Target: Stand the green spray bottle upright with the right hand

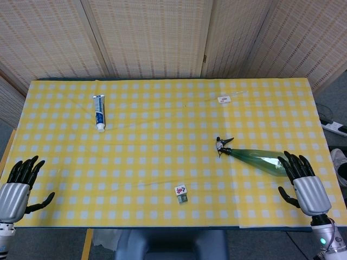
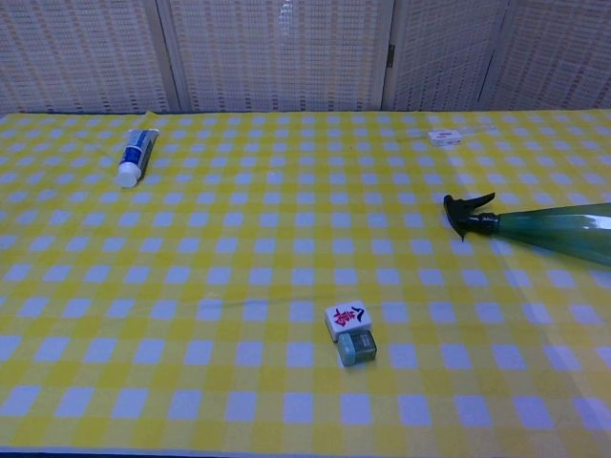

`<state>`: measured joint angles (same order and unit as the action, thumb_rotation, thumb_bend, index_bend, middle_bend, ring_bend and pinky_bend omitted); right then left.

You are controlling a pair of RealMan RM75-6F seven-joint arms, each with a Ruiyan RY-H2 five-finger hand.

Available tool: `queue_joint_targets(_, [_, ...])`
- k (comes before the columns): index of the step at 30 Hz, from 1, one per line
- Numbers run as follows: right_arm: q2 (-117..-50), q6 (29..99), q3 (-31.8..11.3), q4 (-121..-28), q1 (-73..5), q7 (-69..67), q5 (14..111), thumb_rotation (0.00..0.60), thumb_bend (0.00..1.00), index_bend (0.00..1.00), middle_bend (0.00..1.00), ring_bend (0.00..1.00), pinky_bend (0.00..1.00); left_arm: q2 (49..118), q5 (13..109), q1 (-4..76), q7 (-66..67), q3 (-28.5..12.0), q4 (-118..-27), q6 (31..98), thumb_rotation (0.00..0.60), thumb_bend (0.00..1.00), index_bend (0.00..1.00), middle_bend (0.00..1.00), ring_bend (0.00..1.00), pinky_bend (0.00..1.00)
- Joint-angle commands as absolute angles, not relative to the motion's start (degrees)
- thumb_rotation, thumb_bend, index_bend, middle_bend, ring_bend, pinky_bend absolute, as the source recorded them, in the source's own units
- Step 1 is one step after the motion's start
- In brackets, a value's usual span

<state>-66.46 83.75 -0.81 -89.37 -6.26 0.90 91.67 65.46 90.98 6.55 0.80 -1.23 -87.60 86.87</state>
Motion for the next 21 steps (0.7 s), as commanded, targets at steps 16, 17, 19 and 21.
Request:
queue_joint_targets(16, [-61.76, 61.99, -7.45, -100.32, -18.57, 17.98, 72.34, 0.600, 0.38, 0.00, 0.00, 0.01, 0.00, 63.25, 92.68, 6.32, -4.58, -0.39, -89.09, 87.71, 0.391, 0.34, 0.00, 0.03, 0.00, 0.00])
queue_joint_targets(17, [-61.86, 60.94, -7.82, -100.97, -19.46, 20.24, 70.14, 0.600, 0.38, 0.00, 0.00, 0.02, 0.00, 63.15, 92.85, 6.24, -4.79, -0.33, -89.14, 87.92, 0.391, 0.34, 0.00, 0.03, 0.00, 0.00])
queue_joint_targets(19, [-62.20, 58.07, -8.69, -102.08, -21.87, 24.82, 63.99, 0.600, 0.38, 0.00, 0.00, 0.02, 0.00, 62.84, 92.94, 6.13, -5.74, -0.20, -89.30, 88.06, 0.392, 0.34, 0.00, 0.03, 0.00, 0.00])
queue_joint_targets(21, [-63.25, 55.27, -9.36, -101.61, -24.60, 28.31, 57.76, 0.600, 0.38, 0.00, 0.00, 0.02, 0.00, 62.47, 93.09, 6.12, -6.70, -0.08, -89.36, 88.09, 0.391, 0.34, 0.00, 0.03, 0.00, 0.00])
